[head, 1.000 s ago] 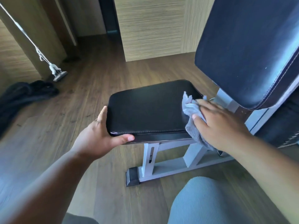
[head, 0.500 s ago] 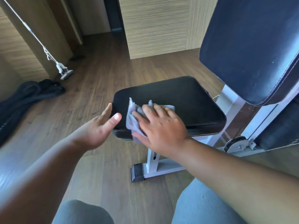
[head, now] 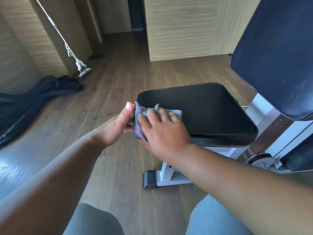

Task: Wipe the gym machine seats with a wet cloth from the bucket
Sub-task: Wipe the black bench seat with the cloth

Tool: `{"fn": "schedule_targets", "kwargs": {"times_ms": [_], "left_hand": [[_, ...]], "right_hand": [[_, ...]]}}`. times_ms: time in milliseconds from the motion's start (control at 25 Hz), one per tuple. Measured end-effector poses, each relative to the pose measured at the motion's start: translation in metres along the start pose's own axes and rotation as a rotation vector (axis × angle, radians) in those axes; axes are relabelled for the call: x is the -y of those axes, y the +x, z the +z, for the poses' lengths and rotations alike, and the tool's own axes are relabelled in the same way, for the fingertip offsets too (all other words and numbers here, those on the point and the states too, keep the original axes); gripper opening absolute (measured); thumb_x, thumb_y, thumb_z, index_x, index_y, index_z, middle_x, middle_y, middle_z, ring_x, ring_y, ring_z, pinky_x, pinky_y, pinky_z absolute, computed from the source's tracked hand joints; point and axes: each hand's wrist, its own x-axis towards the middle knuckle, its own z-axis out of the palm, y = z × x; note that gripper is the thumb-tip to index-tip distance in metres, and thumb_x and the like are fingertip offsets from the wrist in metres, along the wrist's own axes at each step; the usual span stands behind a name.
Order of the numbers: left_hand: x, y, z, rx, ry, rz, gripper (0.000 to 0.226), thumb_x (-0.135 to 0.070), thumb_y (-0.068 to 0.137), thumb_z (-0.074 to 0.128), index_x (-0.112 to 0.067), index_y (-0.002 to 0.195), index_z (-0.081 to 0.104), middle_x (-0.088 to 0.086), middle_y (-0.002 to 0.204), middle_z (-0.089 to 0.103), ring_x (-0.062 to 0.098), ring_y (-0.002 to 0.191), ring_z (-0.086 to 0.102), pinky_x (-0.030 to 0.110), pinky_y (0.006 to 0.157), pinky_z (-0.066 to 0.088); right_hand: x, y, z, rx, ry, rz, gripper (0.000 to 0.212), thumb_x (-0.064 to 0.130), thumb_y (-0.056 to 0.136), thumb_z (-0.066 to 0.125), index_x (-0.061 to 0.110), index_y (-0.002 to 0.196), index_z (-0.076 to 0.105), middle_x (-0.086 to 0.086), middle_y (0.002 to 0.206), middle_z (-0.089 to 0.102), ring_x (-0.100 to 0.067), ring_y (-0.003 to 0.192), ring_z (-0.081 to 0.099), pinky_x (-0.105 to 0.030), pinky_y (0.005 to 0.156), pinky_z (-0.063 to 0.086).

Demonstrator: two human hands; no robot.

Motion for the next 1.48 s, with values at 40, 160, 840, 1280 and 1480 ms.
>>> {"fn": "schedule_targets", "kwargs": {"times_ms": [40,160,840,1280,1480], "left_hand": [[-0.007,-0.006,0.003,-0.044,-0.110,-0.004,0.086,-0.078,0.087,0.006,-0.024,0.129,0.059,-0.001,0.115,0.072,0.010,0.104,0.068,0.025,0.087,0.053],[-0.009,-0.027,0.026,-0.623,-0.290,0.052,0.066,-0.069,0.096,0.023,-0.022,0.120,0.062,-0.003,0.113,0.069,0.013,0.109,0.064,0.034,0.090,0.049],[-0.032,0.038,0.045,-0.512,0.349,-0.327,0.043,-0.053,0.093,0.053,-0.017,0.116,0.050,0.003,0.111,0.060,0.027,0.099,0.056,0.033,0.075,0.036],[-0.029,0.122,-0.015,-0.228,-0.128,-0.420,0.055,-0.055,0.071,0.078,-0.011,0.105,0.073,0.011,0.100,0.076,0.028,0.090,0.073,0.048,0.094,0.054],[-0.079,0.164,0.005,-0.022,0.375,-0.357,0.051,-0.066,0.092,0.048,-0.023,0.085,0.073,0.001,0.097,0.072,0.019,0.092,0.066,0.034,0.095,0.044]], "right_hand": [[0.012,0.013,-0.003,0.042,0.068,-0.020,0.056,0.047,0.081,0.066,0.014,0.124,0.058,-0.013,0.121,0.059,-0.041,0.110,0.059,-0.048,0.090,0.047],[0.014,0.036,-0.023,0.161,0.454,-0.023,0.050,0.050,0.082,0.068,0.022,0.122,0.059,-0.002,0.123,0.050,-0.027,0.118,0.047,-0.041,0.100,0.038],[-0.138,-0.023,-0.032,0.374,0.319,0.301,0.062,0.066,0.096,0.030,0.033,0.148,0.034,0.008,0.162,0.027,-0.021,0.148,0.022,-0.044,0.117,0.024],[-0.136,-0.021,-0.011,0.258,0.326,0.301,0.060,0.069,0.084,0.023,0.032,0.128,0.042,0.013,0.130,0.043,-0.017,0.128,0.035,-0.045,0.110,0.028],[-0.137,-0.022,-0.006,0.184,0.339,0.312,0.067,0.068,0.082,0.029,0.029,0.134,0.045,0.012,0.134,0.046,-0.017,0.130,0.037,-0.045,0.110,0.030]]}}
